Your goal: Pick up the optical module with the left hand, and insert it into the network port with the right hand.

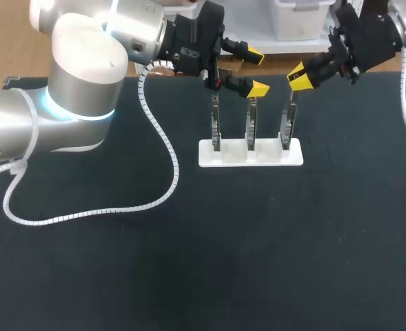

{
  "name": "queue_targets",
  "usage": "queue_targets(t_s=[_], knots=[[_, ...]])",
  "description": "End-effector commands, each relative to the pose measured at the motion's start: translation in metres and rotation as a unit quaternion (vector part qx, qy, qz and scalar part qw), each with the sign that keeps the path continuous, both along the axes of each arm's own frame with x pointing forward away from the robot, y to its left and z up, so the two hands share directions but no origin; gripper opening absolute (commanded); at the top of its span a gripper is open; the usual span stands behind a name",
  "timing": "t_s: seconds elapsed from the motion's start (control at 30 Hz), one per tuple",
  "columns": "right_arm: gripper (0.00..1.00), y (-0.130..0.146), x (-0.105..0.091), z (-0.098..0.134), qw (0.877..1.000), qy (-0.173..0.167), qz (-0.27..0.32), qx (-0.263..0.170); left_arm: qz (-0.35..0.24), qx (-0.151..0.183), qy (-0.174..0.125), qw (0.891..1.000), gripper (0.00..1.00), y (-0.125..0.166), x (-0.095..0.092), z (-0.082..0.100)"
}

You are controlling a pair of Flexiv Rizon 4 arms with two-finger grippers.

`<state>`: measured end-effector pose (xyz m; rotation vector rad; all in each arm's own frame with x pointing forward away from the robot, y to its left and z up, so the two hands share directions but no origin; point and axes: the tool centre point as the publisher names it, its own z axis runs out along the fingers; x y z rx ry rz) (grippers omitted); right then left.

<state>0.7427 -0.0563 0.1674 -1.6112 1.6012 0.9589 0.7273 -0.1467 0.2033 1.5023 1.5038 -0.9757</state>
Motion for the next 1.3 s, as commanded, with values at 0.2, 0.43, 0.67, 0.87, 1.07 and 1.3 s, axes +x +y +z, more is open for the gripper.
queue_targets(t_s=[0.2, 0.43, 0.67, 0.87, 1.07, 1.3], knots=[[0.0, 0.0, 0.0, -0.003, 1.0, -0.006, 0.004, -0.012, 0.002, 0.001, 0.0, 1.0, 1.0, 0.0, -0.001, 0.0], [0.0, 0.002, -0.001, -0.007, 1.0, -0.006, 0.01, -0.016, 0.002, 0.001, 0.0, 1.0, 1.0, 0.0, -0.001, 0.0], [0.0, 0.002, -0.002, -0.01, 1.0, -0.005, 0.008, -0.014, 0.002, 0.001, 0.0, 1.0, 1.0, 0.0, -0.001, 0.0], [0.0, 0.001, -0.003, -0.015, 1.0, -0.002, 0.007, -0.014, 0.002, 0.001, 0.0, 1.0, 1.0, 0.0, -0.001, 0.0], [0.0, 0.001, -0.003, -0.016, 1.0, 0.0, 0.007, -0.015, 0.002, 0.001, 0.0, 1.0, 1.0, 0.0, -0.001, 0.0], [1.0, 0.003, -0.003, -0.008, 1.0, 0.008, 0.008, -0.006, 0.002, 0.001, 0.0, 1.0, 1.0, 0.0, -0.001, 0.0]])
